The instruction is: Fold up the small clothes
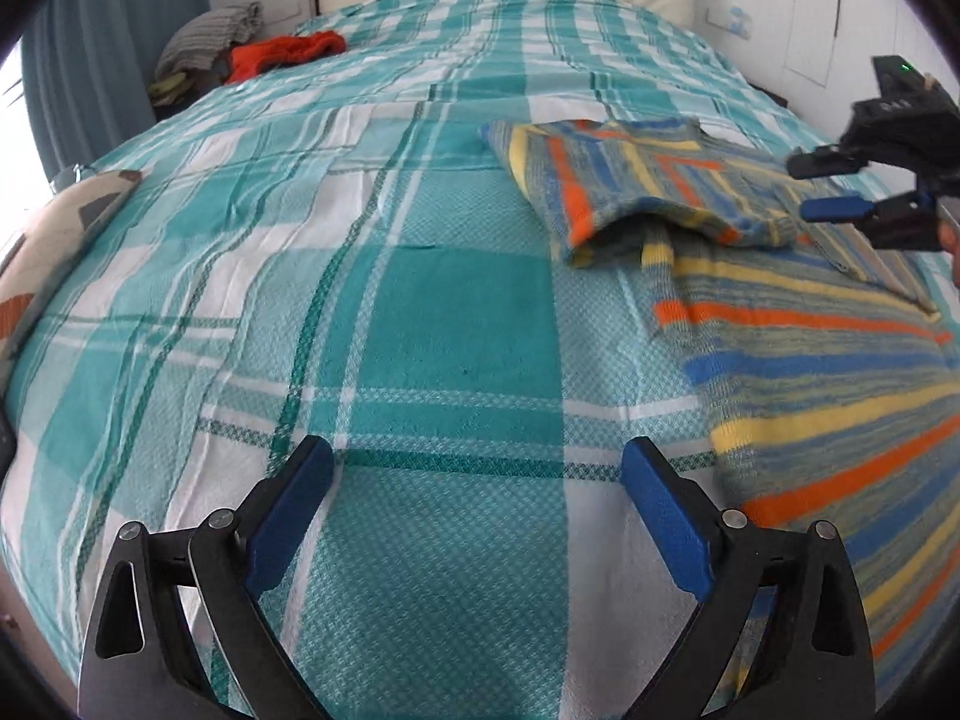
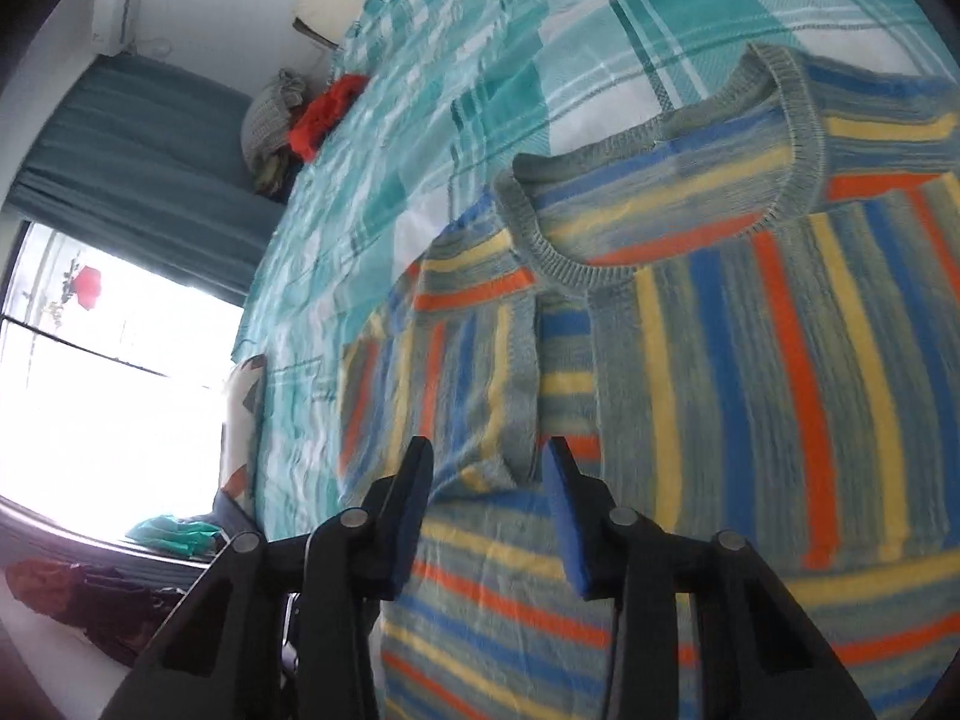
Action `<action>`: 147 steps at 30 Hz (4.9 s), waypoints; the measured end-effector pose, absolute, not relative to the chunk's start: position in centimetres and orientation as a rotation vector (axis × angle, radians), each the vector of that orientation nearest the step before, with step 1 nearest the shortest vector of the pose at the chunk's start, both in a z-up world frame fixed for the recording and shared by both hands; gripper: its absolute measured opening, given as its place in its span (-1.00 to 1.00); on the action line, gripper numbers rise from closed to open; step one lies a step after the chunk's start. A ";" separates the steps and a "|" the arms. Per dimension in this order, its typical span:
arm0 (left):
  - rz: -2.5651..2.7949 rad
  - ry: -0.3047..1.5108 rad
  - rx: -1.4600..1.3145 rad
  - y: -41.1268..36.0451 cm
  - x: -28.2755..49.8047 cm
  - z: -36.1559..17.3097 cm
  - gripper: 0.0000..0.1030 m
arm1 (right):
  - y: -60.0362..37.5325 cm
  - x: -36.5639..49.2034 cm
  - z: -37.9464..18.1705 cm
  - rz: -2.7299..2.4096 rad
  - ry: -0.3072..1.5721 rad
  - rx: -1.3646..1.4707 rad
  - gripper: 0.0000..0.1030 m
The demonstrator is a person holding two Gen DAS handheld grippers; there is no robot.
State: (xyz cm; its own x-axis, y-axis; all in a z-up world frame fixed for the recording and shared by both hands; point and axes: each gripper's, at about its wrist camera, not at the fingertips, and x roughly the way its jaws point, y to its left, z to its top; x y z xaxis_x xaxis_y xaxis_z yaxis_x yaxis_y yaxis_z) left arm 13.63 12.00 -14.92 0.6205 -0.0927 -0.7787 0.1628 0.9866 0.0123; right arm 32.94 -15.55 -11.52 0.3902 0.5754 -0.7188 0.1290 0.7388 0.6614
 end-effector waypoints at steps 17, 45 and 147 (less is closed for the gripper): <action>-0.183 0.893 0.036 12.5 14.0 -15.4 0.98 | -14.2 31.7 -5.5 0.117 1.032 0.295 -0.93; -0.320 0.936 0.148 0.8 4.5 -14.0 0.97 | -22.4 2.1 -11.3 -0.007 0.990 0.131 0.24; -0.290 1.195 -0.484 5.4 33.4 -8.8 0.08 | -41.4 25.6 -8.3 0.193 0.943 0.981 -0.34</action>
State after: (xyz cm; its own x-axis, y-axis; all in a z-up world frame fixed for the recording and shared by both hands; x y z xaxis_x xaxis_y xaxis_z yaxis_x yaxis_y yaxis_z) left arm 33.38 5.37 -8.80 0.3480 -0.4619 -0.8158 -0.0372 0.8627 -0.5044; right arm 25.58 -41.42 -8.27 0.6054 0.5321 -0.5919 0.2562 0.5738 0.7779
